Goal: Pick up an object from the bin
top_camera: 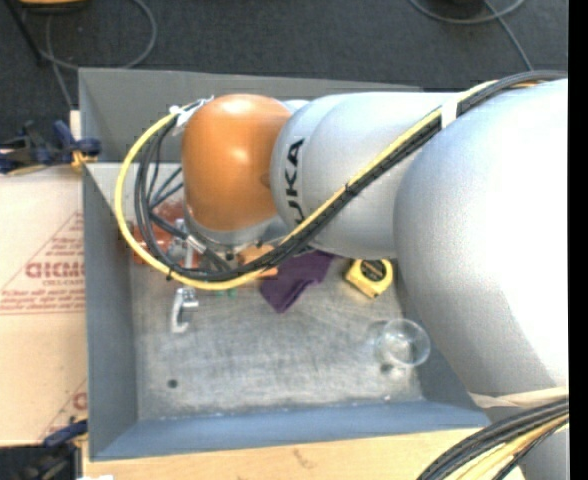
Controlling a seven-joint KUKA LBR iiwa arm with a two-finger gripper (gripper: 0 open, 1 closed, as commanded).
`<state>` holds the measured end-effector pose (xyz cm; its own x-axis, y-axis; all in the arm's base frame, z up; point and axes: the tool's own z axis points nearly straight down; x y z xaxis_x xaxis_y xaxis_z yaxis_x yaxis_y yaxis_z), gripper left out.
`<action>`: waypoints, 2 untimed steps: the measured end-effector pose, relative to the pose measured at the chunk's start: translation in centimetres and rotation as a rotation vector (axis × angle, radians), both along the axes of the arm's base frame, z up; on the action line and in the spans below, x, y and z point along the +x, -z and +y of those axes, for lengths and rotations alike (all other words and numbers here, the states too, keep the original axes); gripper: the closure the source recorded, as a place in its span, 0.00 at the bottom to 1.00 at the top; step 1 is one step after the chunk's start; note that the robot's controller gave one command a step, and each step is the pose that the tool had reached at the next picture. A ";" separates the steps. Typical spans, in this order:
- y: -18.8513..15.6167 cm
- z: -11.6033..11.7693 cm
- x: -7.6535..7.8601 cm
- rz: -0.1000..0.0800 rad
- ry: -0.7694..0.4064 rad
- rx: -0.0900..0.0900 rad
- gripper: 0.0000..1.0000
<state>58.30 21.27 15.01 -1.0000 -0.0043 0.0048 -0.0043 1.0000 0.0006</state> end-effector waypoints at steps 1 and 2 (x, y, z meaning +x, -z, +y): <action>-0.5 -0.1 0.2 -0.008 0.004 0.002 0.00; 0.2 -5.5 5.1 -0.009 -0.027 0.002 0.00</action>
Offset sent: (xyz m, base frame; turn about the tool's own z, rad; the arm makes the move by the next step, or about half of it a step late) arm 0.0678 -0.0786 -0.0072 -0.0294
